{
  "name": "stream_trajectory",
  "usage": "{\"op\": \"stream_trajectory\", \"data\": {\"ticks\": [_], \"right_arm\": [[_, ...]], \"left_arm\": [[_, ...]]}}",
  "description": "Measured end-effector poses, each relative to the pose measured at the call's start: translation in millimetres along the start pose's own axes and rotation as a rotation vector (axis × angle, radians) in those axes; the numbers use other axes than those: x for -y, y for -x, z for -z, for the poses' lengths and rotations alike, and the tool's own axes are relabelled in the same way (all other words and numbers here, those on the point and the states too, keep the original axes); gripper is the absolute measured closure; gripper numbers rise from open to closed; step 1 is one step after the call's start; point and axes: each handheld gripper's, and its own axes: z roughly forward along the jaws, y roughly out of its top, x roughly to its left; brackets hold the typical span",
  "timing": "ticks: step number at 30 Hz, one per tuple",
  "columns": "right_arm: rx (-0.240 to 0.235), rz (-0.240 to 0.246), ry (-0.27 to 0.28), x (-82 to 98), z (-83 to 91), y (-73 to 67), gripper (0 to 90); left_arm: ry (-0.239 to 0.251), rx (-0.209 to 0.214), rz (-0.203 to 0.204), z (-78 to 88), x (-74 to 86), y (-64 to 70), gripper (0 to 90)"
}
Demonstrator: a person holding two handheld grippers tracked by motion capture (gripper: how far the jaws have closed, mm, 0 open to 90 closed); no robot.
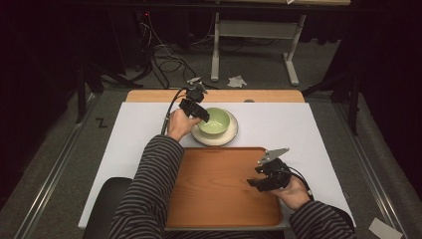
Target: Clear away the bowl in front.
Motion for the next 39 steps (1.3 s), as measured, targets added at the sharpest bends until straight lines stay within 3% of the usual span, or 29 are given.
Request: {"op": "stream_trajectory", "data": {"ticks": [19,39], "right_arm": [[0.002,0.006,0.001,-1.1,-0.9,-0.9,44.2],[-0.006,0.014,-0.007,-0.9,-2.5,-1.1,43.9]], "left_arm": [[-0.044,-0.019,0.042,-18.3,3.9,-3.0,64.8],[-0.057,-0.022,0.103,-21.2,-0.5,-11.5,82.7]]}}
